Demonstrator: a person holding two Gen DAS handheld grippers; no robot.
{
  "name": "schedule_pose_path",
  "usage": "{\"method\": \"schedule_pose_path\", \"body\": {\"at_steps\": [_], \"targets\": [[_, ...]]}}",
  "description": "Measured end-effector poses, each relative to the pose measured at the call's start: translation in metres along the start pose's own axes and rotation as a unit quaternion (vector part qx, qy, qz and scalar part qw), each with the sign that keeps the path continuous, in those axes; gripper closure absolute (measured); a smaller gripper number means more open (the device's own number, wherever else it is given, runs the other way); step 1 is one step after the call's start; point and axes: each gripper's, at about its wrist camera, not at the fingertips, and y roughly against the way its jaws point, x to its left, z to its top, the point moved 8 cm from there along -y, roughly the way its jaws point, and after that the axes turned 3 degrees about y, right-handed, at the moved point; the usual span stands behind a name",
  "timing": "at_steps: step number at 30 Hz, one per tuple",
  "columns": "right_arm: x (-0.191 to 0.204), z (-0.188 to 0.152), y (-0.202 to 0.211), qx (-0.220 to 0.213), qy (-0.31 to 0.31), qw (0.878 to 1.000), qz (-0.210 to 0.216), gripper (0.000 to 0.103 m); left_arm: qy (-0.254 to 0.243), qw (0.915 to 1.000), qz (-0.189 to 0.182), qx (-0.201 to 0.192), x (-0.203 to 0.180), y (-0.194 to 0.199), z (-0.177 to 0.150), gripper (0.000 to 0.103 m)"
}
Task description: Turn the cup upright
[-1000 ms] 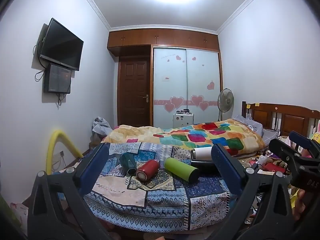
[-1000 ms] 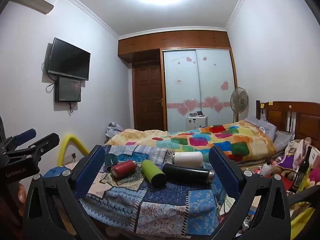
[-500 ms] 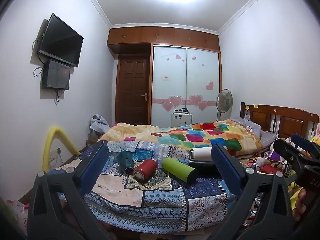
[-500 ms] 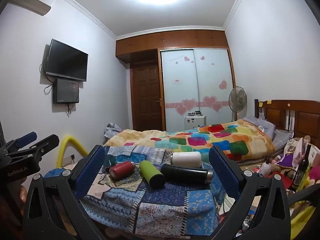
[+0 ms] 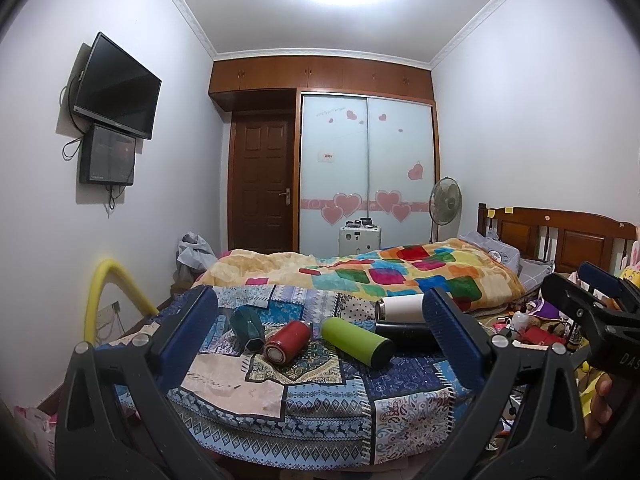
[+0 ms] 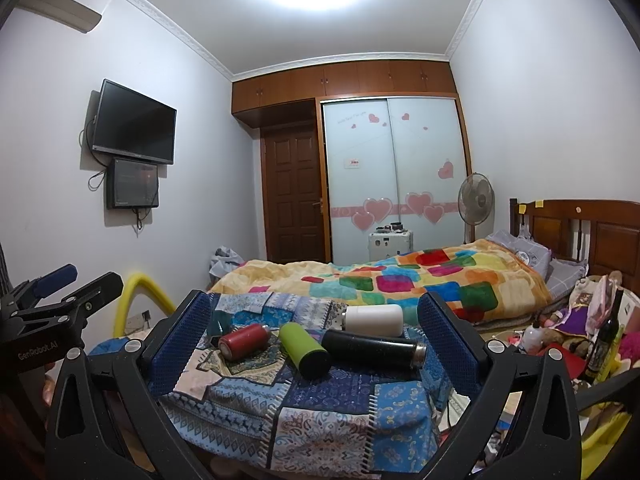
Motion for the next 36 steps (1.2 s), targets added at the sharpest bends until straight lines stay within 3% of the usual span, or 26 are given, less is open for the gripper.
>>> {"method": "schedule_pose_path", "body": {"at_steps": [36], "targets": [[0.0065, 0.0052, -0.0015, -0.001, 0.002, 1.0, 0.002, 0.0, 0.002, 0.9999, 0.008, -0.007, 0.0053, 0.0019, 0.0012, 0.0]]}}
